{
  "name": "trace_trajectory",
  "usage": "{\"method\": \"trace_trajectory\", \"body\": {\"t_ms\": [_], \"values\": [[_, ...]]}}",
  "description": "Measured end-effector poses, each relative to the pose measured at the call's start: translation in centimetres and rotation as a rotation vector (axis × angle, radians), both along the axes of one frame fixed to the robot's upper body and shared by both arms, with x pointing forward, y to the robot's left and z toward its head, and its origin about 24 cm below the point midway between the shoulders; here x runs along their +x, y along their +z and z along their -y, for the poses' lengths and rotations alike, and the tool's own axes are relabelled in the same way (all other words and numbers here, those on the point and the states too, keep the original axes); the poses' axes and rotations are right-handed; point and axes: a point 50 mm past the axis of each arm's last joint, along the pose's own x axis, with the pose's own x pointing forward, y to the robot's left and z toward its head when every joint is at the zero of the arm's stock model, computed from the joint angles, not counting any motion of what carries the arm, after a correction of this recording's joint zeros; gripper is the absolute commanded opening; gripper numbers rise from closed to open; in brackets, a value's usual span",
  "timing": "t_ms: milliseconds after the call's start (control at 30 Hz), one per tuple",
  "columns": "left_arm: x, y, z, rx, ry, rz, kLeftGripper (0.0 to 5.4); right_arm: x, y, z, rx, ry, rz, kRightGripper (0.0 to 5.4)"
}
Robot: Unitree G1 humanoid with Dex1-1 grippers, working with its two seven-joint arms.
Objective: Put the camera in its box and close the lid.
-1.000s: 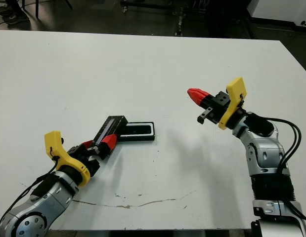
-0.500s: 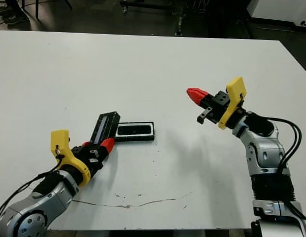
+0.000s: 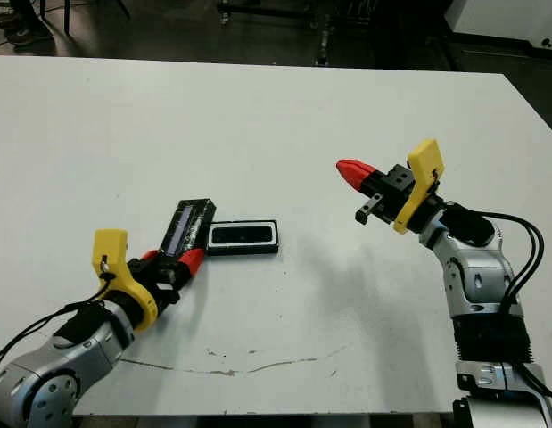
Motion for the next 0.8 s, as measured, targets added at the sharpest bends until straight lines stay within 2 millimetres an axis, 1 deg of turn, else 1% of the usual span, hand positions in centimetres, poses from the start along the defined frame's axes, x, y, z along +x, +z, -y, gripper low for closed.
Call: {"method": "trace_trajectory", "body": {"t_ms": [67,167,333,467,533,600,700,800], "values": [[0.9,1.1,-1.2,0.022,-0.006,0.058,3.18,0.0,0.0,0.0,0.0,0.0,0.0,0.0],[2.4,3.1,-3.1,0.085,-0.06,0.156,3.18,0.0,0.0,0.0,0.0,-0.001,-0.001,0.0],[4.7,6.1,-6.2,0.168,-0.17,0.215,3.18,0.0,-0.1,0.0,0.0,-0.005,-0.003,0.0],[7.0,8.5,-8.3,0.244,-0.363,0.26,3.18,-0.1,-0.1,0.0,-0.001,-0.007,-0.004,0.0],[8.1,9.6,-9.0,0.279,-0.446,0.286,3.18,-0.1,-0.1,0.1,-0.001,-0.008,-0.003,0.0],[9.1,10.2,-9.3,0.321,-0.531,0.294,3.18,-0.1,-0.2,0.0,-0.002,-0.009,-0.003,0.0],[10.4,10.6,-9.3,0.388,-0.641,0.255,3.18,-0.1,-0.2,0.1,-0.004,-0.011,-0.004,0.0],[11.4,10.7,-9.3,0.413,-0.737,0.206,3.18,-0.2,-0.2,0.1,-0.005,-0.013,-0.005,0.0]]}}
